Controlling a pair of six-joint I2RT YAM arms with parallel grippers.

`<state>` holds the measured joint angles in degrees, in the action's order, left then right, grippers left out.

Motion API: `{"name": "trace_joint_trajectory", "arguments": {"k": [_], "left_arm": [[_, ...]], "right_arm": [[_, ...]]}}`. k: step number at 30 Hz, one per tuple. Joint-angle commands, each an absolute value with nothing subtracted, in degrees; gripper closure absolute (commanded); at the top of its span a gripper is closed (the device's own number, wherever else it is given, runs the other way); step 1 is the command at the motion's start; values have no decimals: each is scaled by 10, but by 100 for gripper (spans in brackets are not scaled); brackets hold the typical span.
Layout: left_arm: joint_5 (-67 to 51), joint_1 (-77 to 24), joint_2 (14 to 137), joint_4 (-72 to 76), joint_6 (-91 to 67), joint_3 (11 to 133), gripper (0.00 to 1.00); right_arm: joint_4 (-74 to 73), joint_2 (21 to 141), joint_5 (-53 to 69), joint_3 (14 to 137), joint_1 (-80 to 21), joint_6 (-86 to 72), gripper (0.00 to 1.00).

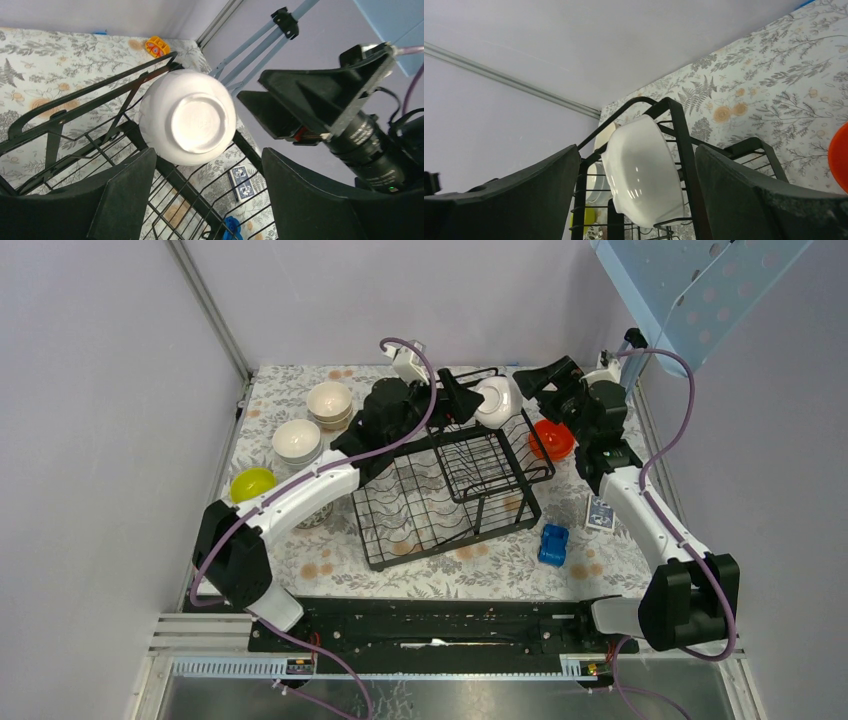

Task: Unload the bowls from the dish rack
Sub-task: Pick up the bowl from the dish rack.

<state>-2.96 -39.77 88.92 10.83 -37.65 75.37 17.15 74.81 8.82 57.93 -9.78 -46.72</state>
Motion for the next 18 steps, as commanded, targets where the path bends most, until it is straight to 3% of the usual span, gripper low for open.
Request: {"name": "trace_joint_trajectory", "arguments": {"k": [1,12,18], "left_arm": [[-29,-395,899,117,-384,778,20],[-31,-395,905,115,-385,772,23],[-29,-395,923,108,-390,778,29]], "right_arm": [[227,747,108,582,-96,-479,9],[240,748,133,559,-97,-502,8],[247,767,173,573,-97,-510,10]]}}
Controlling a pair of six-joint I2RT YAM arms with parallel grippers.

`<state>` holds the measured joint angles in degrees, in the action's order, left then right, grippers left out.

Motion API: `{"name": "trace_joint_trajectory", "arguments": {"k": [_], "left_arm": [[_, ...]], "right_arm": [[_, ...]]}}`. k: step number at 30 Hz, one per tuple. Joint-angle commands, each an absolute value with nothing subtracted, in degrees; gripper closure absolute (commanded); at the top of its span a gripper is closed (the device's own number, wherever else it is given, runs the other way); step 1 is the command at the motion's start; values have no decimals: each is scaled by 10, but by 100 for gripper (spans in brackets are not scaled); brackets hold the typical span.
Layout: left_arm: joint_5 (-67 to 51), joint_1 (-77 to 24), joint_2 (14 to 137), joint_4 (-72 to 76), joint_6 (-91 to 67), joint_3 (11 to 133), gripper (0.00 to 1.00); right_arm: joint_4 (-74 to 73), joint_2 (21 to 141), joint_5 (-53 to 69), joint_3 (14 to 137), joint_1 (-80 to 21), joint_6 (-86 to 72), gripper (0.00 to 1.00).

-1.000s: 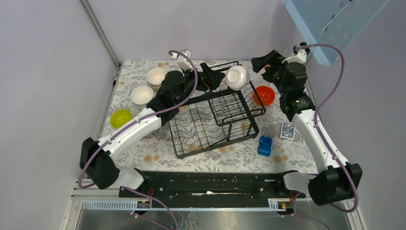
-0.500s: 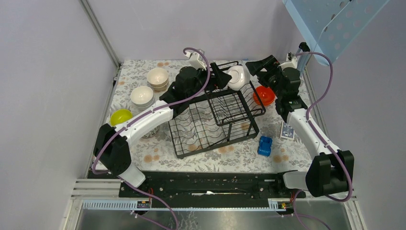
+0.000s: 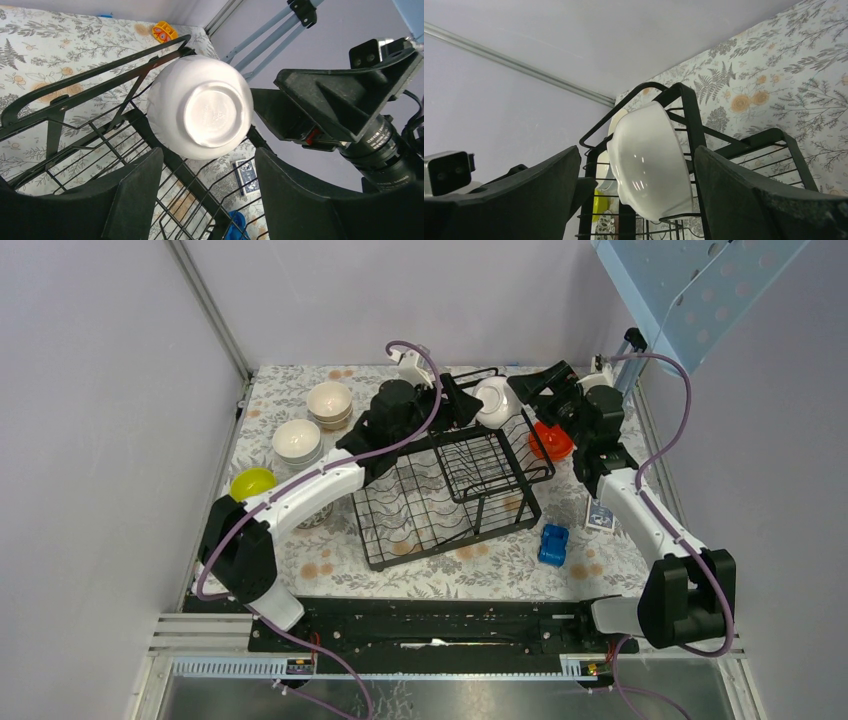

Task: Unload the bowls from the dish rack
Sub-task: Pick up the bowl from the dish rack.

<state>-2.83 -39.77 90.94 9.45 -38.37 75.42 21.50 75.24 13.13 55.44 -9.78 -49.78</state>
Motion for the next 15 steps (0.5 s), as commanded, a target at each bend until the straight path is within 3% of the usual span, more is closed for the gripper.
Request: {"name": "trace_joint_trajectory", "arguments": {"k": [1,15], "left_arm": [[-28,-395,925,107,-390,779,30],[-11,-395,949,92,-384,784,35]], "right_arm": [[248,769,178,573,-97,-512,10],[281,760,207,546,-97,-529,15]]}}
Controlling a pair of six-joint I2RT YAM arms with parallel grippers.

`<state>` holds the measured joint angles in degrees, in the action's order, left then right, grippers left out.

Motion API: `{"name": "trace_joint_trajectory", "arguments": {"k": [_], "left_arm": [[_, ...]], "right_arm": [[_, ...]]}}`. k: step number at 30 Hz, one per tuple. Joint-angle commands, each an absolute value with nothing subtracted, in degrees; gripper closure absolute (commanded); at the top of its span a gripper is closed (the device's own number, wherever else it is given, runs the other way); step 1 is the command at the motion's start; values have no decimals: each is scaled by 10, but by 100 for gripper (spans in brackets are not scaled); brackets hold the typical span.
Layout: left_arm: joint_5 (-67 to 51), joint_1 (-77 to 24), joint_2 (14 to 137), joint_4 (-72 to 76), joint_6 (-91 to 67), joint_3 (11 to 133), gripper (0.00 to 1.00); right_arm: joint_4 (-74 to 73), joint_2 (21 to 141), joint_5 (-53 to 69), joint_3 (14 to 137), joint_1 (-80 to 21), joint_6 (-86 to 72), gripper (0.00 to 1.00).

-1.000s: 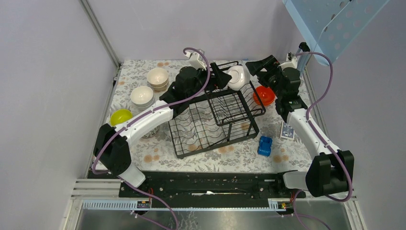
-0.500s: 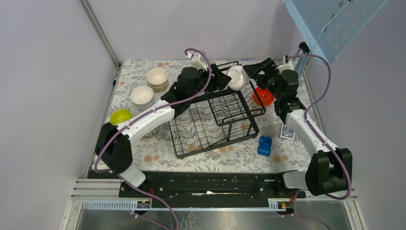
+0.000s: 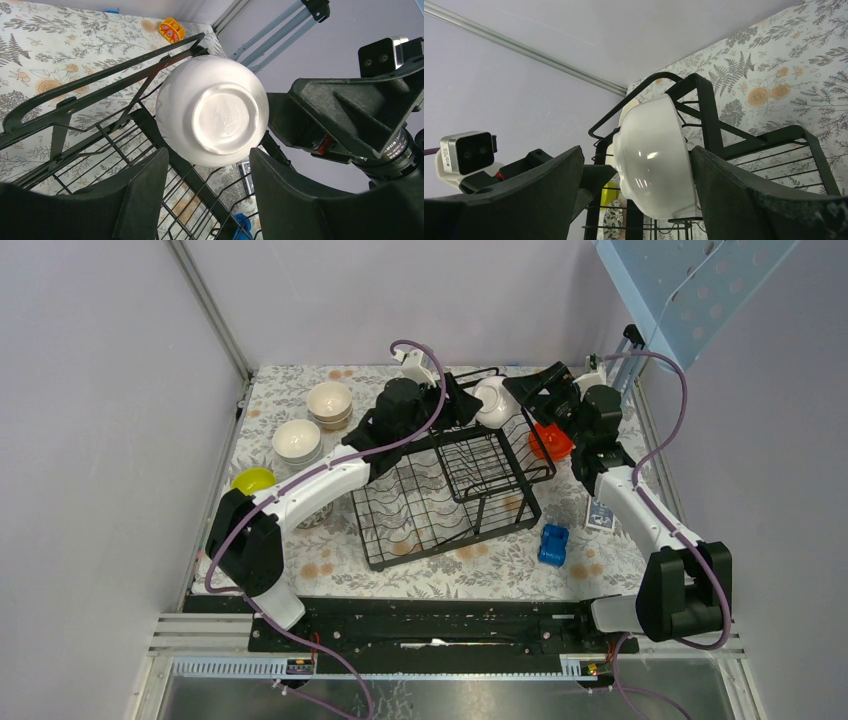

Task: Unload the bowls from the dish rack
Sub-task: Pick up the bowl from the dish rack.

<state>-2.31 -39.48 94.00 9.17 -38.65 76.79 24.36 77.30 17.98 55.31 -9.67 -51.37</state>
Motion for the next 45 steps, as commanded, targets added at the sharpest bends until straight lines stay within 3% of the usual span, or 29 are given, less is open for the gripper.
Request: {"name": "trace_joint_trajectory", "arguments": {"k": [1,27,45], "left_arm": [[-7,-395,949,91,-383,783,36],[-2,-395,947,97,-387,758,44],[-2,-395,955,101,-386,758,50]], "right_arm": [[283,758,209,544,-97,-531,16],[371,753,250,467,-97,-605,34],[344,793,266,492,-121,-588,31]]}}
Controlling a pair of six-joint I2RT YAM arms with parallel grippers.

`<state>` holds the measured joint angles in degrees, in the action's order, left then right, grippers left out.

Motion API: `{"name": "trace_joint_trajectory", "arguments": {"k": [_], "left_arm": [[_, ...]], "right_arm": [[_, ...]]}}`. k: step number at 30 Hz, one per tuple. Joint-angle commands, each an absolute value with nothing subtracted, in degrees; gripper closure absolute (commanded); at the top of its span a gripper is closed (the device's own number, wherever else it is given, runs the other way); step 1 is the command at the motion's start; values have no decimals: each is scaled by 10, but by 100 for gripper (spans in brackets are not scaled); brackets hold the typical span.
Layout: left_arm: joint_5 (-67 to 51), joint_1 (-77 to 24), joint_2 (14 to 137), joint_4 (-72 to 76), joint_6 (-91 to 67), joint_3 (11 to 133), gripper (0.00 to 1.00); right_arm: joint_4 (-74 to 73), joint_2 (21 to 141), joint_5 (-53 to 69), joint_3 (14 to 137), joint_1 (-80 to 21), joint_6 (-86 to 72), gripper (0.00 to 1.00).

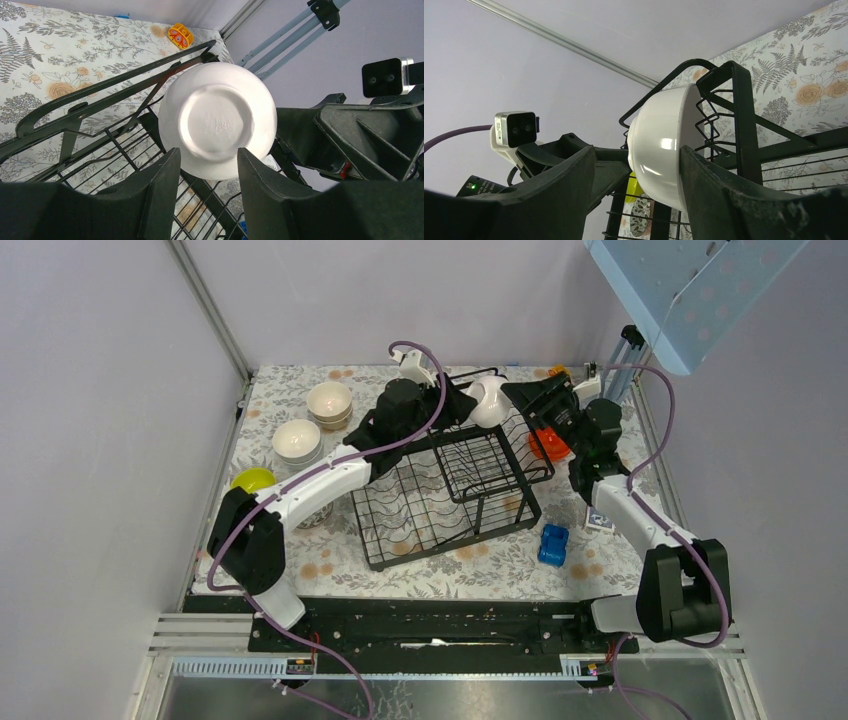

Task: Unload the bowls from the dish rack
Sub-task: Pick up the bowl from the dish rack.

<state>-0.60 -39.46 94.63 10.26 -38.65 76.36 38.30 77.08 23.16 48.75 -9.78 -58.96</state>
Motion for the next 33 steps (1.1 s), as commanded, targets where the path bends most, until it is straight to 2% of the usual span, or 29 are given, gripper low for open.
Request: {"name": "trace_joint_trajectory", "arguments": {"k": [1,12,33], "left_arm": [[-2,-395,956,101,-386,758,51],[15,-392,941,103,-389,742,52],[15,-383,929,115,-398,721,57]], "right_arm": [[344,795,267,493,-122,-588,32],[383,821,295,489,-132,-609,46],[481,882,370,500,-145,-664,62]]}}
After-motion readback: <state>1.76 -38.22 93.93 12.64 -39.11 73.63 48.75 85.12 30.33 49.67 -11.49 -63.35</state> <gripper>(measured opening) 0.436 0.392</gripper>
